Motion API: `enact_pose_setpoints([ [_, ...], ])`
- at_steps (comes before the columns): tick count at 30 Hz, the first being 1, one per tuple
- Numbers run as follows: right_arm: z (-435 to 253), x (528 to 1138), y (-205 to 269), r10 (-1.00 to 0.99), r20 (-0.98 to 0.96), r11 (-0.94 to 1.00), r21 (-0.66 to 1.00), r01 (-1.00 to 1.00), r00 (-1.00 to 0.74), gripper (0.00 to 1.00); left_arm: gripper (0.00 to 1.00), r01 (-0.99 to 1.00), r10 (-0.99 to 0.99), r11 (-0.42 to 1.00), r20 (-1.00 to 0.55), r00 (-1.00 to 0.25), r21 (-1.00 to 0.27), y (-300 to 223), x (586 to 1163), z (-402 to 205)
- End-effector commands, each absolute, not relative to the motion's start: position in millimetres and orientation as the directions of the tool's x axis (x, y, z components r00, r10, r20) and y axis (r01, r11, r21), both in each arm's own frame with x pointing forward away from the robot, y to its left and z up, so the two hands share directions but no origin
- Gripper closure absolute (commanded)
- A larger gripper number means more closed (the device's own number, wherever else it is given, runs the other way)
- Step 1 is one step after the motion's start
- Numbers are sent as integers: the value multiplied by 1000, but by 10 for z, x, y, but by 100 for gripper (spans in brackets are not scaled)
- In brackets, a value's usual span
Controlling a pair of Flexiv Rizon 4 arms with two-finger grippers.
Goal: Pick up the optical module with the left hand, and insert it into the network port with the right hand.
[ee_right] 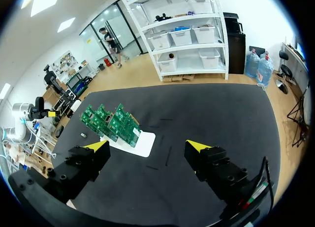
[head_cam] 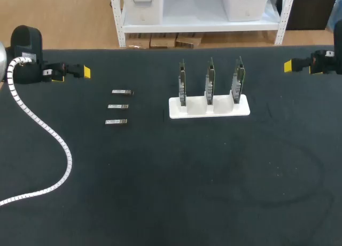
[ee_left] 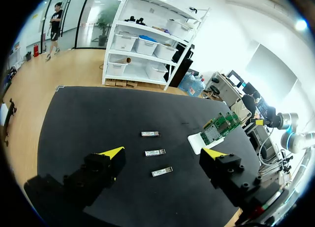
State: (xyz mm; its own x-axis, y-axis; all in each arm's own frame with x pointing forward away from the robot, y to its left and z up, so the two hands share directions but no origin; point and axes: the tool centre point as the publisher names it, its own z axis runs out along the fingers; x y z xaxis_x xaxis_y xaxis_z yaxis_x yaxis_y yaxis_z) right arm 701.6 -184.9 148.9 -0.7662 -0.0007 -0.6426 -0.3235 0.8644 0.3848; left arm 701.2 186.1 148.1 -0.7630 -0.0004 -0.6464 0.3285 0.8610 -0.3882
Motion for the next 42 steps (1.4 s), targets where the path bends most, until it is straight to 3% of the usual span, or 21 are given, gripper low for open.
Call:
enact_pose_setpoints([
  [1, 1502, 6998, -1847, 0, -642, 867, 382, -320, -766, 0, 0, 322, 0, 865, -643, -766, -384, 1850, 7006, 1497],
  [21, 1502, 6998, -1847, 0, -642, 867, 382, -320, -766, 0, 0, 322, 0, 865, -643, -766, -384, 1850, 7006, 1497],
  [32, 1502, 6998, -1847, 0, -642, 867, 382, -320, -766, 0, 0, 590, 396, 787, -585, -708, -181, 1717, 6852, 1717],
  [42, 1502, 6998, -1847, 0, -642, 867, 382, -320, -766, 0, 0, 739, 634, 639, -397, -664, -215, 1590, 6741, 1527],
])
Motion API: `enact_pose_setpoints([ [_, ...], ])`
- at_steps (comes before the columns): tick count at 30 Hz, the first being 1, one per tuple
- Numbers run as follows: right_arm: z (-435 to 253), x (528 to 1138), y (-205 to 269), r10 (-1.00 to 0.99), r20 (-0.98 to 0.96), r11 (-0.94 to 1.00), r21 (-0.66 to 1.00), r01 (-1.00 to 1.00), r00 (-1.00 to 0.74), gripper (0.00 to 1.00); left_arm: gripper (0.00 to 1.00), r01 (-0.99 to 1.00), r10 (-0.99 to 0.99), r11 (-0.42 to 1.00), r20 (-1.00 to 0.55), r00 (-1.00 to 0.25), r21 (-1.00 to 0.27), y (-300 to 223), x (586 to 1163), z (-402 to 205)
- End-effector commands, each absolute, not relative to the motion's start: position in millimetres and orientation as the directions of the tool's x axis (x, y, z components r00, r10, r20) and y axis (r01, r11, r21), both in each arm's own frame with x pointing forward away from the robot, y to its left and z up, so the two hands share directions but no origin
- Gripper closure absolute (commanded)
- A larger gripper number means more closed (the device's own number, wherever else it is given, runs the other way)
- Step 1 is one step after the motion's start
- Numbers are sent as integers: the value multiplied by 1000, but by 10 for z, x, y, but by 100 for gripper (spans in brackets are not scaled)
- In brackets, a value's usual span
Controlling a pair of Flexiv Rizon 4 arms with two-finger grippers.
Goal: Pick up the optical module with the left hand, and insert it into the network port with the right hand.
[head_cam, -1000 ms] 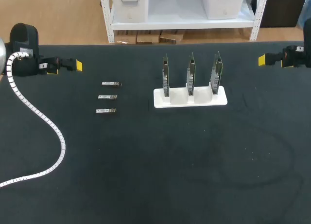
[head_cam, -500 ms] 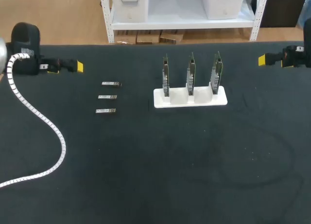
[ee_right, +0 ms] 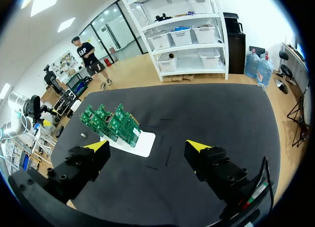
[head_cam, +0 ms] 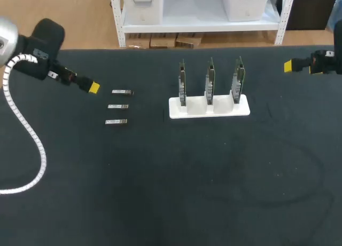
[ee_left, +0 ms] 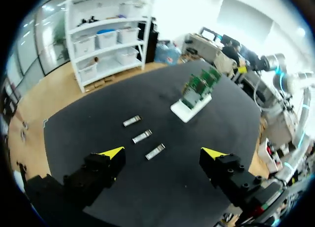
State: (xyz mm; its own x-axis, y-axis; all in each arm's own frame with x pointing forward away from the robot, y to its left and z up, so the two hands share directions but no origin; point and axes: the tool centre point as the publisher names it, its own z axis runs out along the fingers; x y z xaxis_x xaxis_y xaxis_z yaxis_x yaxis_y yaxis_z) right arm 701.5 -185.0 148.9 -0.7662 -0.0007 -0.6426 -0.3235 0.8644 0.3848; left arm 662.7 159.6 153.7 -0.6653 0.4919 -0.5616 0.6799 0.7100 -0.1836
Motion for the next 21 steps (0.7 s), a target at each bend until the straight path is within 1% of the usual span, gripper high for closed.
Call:
enact_pose_setpoints([
  [1, 1502, 6998, -1847, 0, -642, 867, 382, -320, -766, 0, 0, 752, 658, 623, -374, -653, -217, 1579, 6733, 1504],
  [4, 1502, 6998, -1847, 0, -642, 867, 382, -320, -766, 0, 0, 752, 672, 616, -343, -656, -232, 1552, 6725, 1477],
  [21, 1502, 6998, -1847, 0, -642, 867, 382, -320, -766, 0, 0, 752, 672, 616, -343, -656, -232, 1552, 6725, 1477],
])
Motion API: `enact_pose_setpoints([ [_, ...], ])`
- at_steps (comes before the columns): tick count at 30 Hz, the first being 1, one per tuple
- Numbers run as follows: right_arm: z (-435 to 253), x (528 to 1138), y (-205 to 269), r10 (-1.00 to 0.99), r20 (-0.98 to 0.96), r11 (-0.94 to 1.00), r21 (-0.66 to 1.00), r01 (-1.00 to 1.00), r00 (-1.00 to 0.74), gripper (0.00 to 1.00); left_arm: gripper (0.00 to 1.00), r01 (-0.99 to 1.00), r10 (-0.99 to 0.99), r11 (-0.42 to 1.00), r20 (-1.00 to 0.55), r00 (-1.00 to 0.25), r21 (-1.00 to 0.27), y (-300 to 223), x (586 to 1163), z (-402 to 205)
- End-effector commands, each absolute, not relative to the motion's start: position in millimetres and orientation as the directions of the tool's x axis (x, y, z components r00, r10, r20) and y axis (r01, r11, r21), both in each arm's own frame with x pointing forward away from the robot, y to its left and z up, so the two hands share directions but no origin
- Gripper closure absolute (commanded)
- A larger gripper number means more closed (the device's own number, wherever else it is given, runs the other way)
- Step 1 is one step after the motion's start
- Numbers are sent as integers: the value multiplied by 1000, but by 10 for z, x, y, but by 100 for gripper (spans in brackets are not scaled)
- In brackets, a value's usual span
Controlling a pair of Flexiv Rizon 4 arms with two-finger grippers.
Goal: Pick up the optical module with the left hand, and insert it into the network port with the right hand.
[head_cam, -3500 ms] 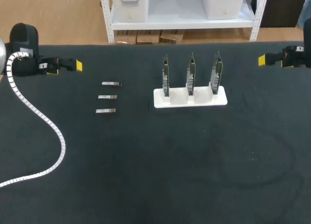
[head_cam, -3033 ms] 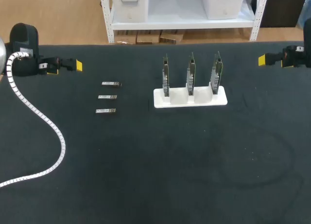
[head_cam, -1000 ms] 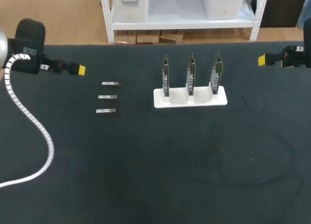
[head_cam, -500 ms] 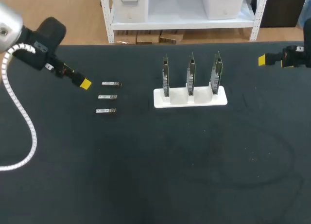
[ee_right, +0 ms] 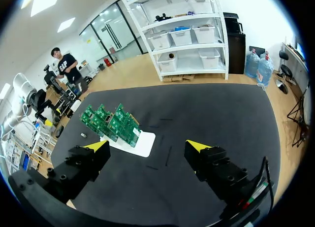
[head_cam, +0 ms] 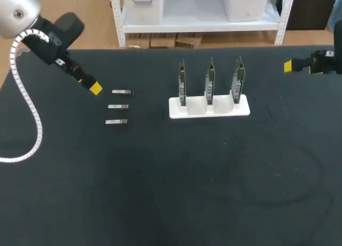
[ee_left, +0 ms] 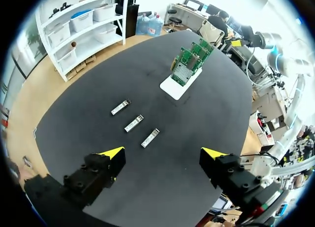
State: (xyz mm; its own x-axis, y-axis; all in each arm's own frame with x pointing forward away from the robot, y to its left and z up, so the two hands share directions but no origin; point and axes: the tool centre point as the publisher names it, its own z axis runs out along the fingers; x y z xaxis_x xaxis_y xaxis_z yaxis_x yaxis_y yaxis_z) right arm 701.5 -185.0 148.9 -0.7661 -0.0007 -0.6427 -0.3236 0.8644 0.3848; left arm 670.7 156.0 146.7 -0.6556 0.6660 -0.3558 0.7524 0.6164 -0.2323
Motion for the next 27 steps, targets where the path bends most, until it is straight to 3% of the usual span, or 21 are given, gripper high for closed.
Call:
enact_pose_setpoints([
  [1, 1502, 6998, -1847, 0, -642, 867, 382, -320, -766, 0, 0, 752, 672, 616, -343, -656, -232, 1552, 6725, 1477],
  [8, 1502, 6998, -1847, 0, -642, 867, 382, -320, -766, 0, 0, 752, 672, 616, -343, -656, -232, 1552, 6725, 1477],
  [13, 1502, 6998, -1847, 0, -642, 867, 382, -320, -766, 0, 0, 859, 832, 499, -212, -512, -118, 1387, 6709, 1595],
  [15, 1502, 6998, -1847, 0, -642, 867, 382, -320, -766, 0, 0, 879, 873, 450, -126, -470, -159, 1342, 6677, 1585],
  [27, 1502, 6998, -1847, 0, -642, 867, 382, -320, -766, 0, 0, 958, 969, 206, -95, -228, -199, 1414, 6324, 1484],
])
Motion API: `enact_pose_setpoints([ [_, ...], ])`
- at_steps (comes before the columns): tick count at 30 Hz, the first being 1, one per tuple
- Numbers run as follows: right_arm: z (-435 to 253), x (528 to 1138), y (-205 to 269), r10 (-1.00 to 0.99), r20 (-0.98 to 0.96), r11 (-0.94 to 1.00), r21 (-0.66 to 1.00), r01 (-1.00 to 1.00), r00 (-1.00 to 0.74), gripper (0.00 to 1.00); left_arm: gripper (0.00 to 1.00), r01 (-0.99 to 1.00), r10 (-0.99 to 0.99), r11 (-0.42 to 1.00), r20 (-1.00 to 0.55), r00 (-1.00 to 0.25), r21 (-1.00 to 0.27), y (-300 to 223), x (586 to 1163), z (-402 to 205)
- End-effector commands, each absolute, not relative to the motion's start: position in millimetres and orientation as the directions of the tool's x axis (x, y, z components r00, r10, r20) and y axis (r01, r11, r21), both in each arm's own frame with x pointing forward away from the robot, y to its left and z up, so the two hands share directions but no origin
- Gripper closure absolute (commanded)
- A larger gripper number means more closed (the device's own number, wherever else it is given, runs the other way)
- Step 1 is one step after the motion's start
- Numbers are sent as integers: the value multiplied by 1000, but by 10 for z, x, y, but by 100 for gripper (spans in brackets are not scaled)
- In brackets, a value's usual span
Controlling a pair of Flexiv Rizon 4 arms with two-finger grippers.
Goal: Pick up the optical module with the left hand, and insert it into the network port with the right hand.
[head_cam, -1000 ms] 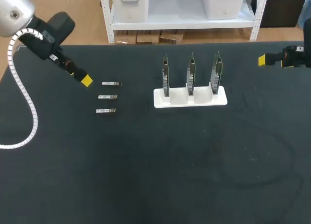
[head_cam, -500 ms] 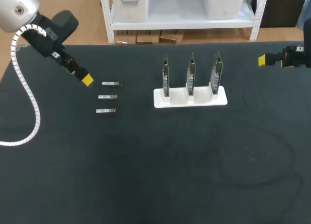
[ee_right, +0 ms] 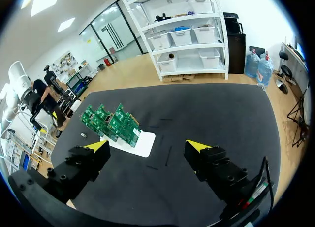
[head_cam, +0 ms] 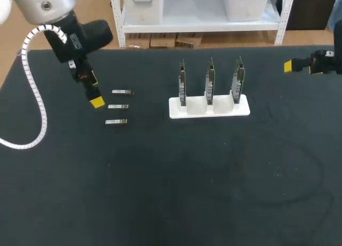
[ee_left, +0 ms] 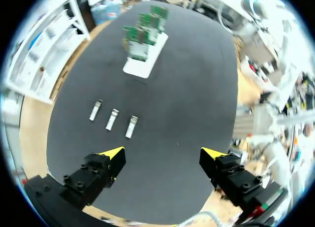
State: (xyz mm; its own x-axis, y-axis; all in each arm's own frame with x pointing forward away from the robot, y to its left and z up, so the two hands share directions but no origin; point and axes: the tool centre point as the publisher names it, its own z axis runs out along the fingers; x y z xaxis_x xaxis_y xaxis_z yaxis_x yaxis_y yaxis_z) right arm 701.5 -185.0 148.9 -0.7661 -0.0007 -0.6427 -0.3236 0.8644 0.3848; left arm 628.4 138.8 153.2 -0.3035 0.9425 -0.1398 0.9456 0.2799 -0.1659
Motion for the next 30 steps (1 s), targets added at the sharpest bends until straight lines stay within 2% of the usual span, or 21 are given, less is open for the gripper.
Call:
enact_pose_setpoints([
  [1, 1502, 6998, -1847, 0, -642, 867, 382, -320, -766, 0, 0, 955, 965, 225, -92, -246, -192, 1448, 6315, 1455],
  [9, 1502, 6998, -1847, 0, -642, 867, 382, -320, -766, 0, 0, 951, 949, 294, -90, -302, -93, 1575, 6292, 1231],
  [20, 1502, 6998, -1847, 0, -642, 867, 382, -320, -766, 0, 0, 961, 951, 226, -176, -253, -160, 1343, 6336, 908],
  [22, 1502, 6998, -1847, 0, -642, 867, 382, -320, -766, 0, 0, 945, 944, 266, -146, -295, -193, 1322, 6350, 855],
  [30, 1502, 6998, -1847, 0, -642, 867, 382, -320, -766, 0, 0, 945, 944, 266, -146, -295, -193, 1322, 6350, 855],
])
